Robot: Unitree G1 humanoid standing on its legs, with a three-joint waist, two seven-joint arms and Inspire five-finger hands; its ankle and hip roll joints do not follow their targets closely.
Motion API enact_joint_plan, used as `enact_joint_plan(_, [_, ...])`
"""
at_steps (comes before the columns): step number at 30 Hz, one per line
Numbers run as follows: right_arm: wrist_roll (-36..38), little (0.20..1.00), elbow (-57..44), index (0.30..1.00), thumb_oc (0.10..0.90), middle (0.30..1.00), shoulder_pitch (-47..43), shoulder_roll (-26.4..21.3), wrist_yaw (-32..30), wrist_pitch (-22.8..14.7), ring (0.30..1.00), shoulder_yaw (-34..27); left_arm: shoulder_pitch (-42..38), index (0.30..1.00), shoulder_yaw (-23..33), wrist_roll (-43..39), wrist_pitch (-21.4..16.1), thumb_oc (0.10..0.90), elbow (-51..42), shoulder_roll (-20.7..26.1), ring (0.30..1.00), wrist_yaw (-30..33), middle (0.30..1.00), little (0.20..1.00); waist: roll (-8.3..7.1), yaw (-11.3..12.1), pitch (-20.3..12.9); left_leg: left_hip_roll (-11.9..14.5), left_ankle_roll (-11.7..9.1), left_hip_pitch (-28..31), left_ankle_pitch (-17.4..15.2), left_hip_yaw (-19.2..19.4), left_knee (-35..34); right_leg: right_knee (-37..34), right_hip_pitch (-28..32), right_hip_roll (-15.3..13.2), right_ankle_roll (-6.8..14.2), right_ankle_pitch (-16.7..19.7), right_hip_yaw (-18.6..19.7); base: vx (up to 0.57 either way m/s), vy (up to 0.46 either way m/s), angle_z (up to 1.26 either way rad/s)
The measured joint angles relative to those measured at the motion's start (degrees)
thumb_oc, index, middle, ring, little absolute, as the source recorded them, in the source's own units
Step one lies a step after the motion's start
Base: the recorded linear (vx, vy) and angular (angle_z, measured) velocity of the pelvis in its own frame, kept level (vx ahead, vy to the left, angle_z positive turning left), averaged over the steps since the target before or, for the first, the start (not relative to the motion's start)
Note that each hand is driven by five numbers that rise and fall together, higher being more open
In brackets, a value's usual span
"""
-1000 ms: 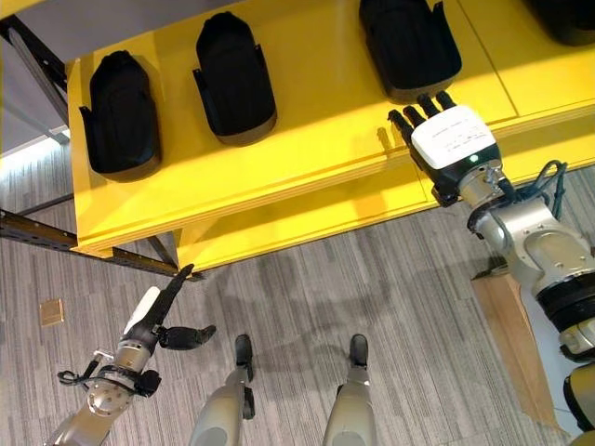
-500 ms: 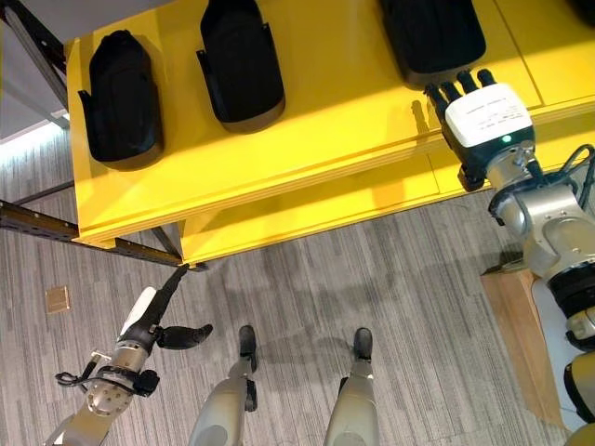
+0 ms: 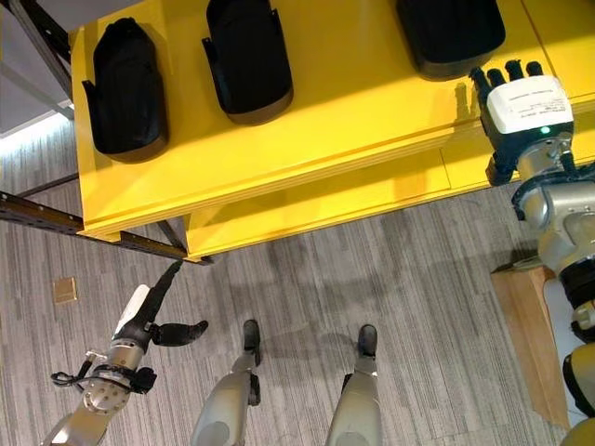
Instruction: Move parts from the plastic box to the shelf.
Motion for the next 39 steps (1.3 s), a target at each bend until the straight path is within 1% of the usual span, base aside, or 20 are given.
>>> enact_joint_plan(8, [0.4,1.0,0.5,1.0,0.9,1.0,-0.1,1.7,-0.4,0.3,1.0,0.0,0.1,1.0,0.4,-0.7,0.0,0.9,0.2,0.0,1.0,0.5,1.0,1.0,0.08,0.2,0.0,-0.1,0.0,-0.8,0.3,-0.7,0.3,2.0,-1.3,-0.1,-0.1,-0.8,-0.1,0.0,-0.003,0.03])
enact_joint_plan(12, [0.5,1.0,0.6,1.0,0.9,1.0,-0.3,1.8,-0.4,0.3,1.0,0.0,0.1,1.0,0.4,-0.7,0.0,0.9,0.5,-0.1,1.0,1.2,1.0,1.0,0.31,0.9,0.1,-0.2,0.1,-1.3,0.5,-0.7,0.3,2.4,-1.9,-0.3,-0.1,-0.8,-0.1,0.0,0.0,0.0])
enact_joint_plan(16, [0.5,1.0,0.6,1.0,0.9,1.0,-0.8,1.8,-0.5,0.4,1.0,0.2,0.2,1.0,0.4,-0.7,0.0,0.9,0.5,-0.2,1.0,1.2,1.0,1.0,0.64,1.1,0.3,-0.7,0.2,-1.3,0.7,-0.9,0.3,2.8,-2.0,-0.7,0.2,-1.0,-0.1,0.0,-0.003,0.03])
enact_joint_plan(19, [0.4,1.0,0.6,1.0,0.9,1.0,-1.0,1.8,-0.5,0.4,1.0,0.8,0.1,1.0,0.4,-0.7,-0.1,0.9,0.5,-0.2,1.0,1.2,1.0,1.0,0.63,1.2,0.3,-0.7,0.2,-1.5,0.7,-1.0,0.3,3.3,-2.2,-0.7,0.2,-1.3,-0.1,0.0,-0.003,0.01])
enact_joint_plan(21, [0.4,1.0,0.6,1.0,0.9,1.0,-3.0,1.8,-0.5,0.7,1.0,2.3,0.3,1.0,0.5,-0.7,-0.1,0.9,0.4,-0.2,1.0,1.3,1.0,1.0,0.62,1.2,0.3,-0.7,0.3,-2.4,1.0,-1.1,0.4,4.0,-3.4,-0.7,0.1,-1.4,-0.2,0.0,-0.006,0.02])
enact_joint_plan(24, [0.4,1.0,0.7,1.0,0.9,1.0,-3.6,1.8,-0.5,0.7,1.0,2.3,0.3,1.0,0.5,-0.7,-0.1,0.9,0.5,-0.2,1.0,1.2,1.0,1.0,0.59,1.3,0.3,-0.7,0.3,-3.2,1.2,-1.2,0.4,4.5,-4.2,-0.7,0.0,-1.5,-0.3,0.0,-0.01,0.04])
enact_joint_plan(28, [0.5,1.0,5.0,1.0,0.9,1.0,-5.2,2.0,-0.4,0.7,1.0,4.3,0.3,1.0,0.5,-0.8,-0.7,0.9,0.5,-0.2,1.0,1.3,1.0,1.0,0.56,2.3,0.3,-0.7,0.3,-3.4,1.2,-1.8,0.4,4.5,-4.2,-0.7,0.0,-1.5,-0.6,0.0,0.004,0.02])
enact_joint_plan(32, [1.7,1.0,6.6,1.0,0.9,1.0,-5.8,2.5,-0.5,0.7,1.0,4.3,0.3,1.0,0.5,-0.8,-0.8,0.9,0.5,-0.2,1.0,1.3,1.0,1.0,0.55,2.7,0.3,-0.7,0.3,-3.5,1.4,-2.0,0.4,4.6,-4.2,-0.7,0.0,-1.6,-0.7,0.0,0.002,0.02])
enact_joint_plan(35, [2.7,1.0,7.2,1.0,0.9,1.0,-7.0,2.4,-0.5,0.8,1.0,4.3,0.4,1.0,0.5,-0.8,-0.8,0.9,0.5,-0.2,1.0,1.3,1.0,1.0,0.41,2.7,0.4,-0.7,0.2,-4.8,1.8,-2.3,0.4,5.2,-5.7,-0.7,0.0,-1.6,-0.8,0.0,0.0,0.01])
enact_joint_plan(39, [2.8,1.0,7.2,1.0,0.9,1.0,-7.1,2.5,-0.5,0.8,1.0,4.5,0.3,1.0,0.5,-0.8,-0.8,0.9,0.5,-0.2,1.0,1.4,1.0,1.0,0.3,2.7,0.5,-0.8,0.1,-4.9,1.8,-2.3,0.4,5.3,-5.8,-0.7,0.0,-1.6,-0.8,0.0,0.0,0.0])
